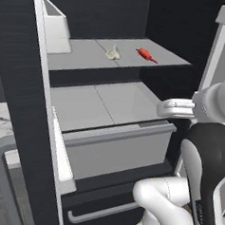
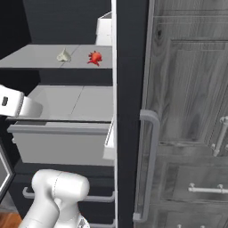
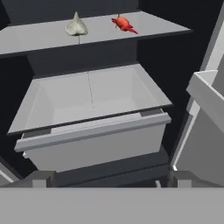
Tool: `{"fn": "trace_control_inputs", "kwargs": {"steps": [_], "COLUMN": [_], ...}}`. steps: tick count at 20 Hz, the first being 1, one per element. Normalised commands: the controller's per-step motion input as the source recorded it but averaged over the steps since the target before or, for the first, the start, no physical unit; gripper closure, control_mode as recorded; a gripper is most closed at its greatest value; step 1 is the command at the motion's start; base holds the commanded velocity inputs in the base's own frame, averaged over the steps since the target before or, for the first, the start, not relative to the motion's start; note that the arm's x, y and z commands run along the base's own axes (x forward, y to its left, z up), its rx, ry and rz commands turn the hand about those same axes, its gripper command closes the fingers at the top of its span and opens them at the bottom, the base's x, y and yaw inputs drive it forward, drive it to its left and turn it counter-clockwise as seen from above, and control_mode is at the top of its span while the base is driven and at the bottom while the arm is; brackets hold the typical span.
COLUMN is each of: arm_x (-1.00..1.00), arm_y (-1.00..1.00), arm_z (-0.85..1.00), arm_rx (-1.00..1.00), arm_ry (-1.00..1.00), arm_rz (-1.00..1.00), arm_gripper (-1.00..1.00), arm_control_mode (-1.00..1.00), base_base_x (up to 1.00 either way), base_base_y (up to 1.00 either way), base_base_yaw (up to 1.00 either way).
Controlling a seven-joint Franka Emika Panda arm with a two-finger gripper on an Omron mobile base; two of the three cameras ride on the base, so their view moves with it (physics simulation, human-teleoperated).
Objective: Retrieve the bottle and the shaker from the cabinet and place them next to the mixing bowl on the counter. Then add garlic from the fridge to the mixing bowl.
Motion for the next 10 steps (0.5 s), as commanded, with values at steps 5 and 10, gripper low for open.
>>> {"fn": "trace_control_inputs", "kwargs": {"steps": [5,10], "arm_x": [0.0,0.0], "arm_y": [0.0,0.0], "arm_z": [0.0,0.0], "arm_rx": [0.0,0.0], "arm_ry": [0.0,0.0], "arm_rz": [0.0,0.0], "arm_gripper": [-1.0,-1.0], "arm_control_mode": [1.0,1.0], "base_base_x": [0.3,0.0], "base_base_y": [0.15,0.0], "base_base_yaw": [-0.06,0.0]}}
